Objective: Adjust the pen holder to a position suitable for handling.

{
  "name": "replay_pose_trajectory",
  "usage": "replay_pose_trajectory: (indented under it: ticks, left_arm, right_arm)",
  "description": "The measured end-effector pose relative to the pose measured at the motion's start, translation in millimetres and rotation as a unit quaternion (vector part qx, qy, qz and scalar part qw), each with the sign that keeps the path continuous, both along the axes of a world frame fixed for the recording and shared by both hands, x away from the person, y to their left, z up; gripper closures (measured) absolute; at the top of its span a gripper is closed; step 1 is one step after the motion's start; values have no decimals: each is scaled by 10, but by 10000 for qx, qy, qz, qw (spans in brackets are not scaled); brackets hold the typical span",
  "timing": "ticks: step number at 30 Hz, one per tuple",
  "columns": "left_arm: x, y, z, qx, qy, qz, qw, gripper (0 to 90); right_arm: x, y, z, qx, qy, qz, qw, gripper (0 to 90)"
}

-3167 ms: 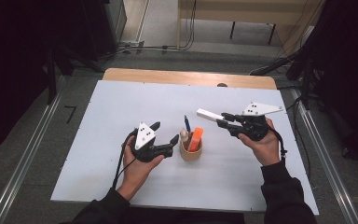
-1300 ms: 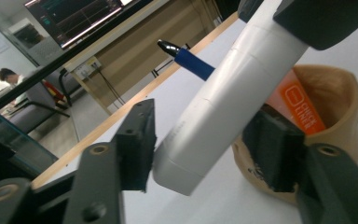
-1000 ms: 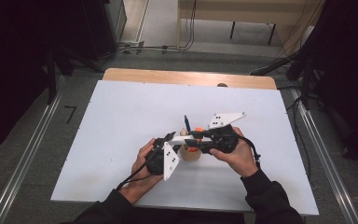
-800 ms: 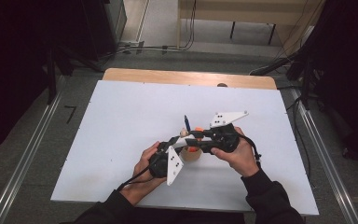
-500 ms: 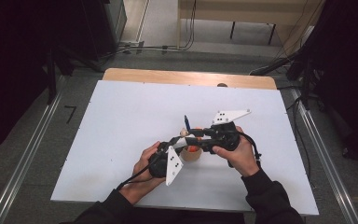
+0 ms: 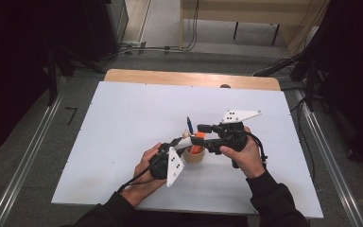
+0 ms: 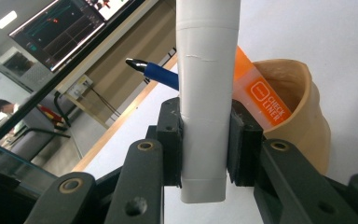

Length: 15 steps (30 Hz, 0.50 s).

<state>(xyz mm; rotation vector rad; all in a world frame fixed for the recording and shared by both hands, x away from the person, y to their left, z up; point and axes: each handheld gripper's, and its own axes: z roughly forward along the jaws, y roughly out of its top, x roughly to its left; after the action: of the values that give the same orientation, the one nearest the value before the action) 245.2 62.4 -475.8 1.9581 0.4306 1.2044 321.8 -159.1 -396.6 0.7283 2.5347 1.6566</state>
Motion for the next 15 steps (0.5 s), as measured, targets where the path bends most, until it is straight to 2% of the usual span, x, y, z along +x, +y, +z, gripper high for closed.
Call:
replay_pose_trajectory:
  ticks: [9,15]
  left_arm:
    - [21,22,6,-93,93,27,9999,714]
    - [32,44,20,-169,119,51,9998,715]
  right_arm:
    - [29,-164,14,283,25,-248,9993,388]
    - [43,-262,-10,284,8,-434,9987,371]
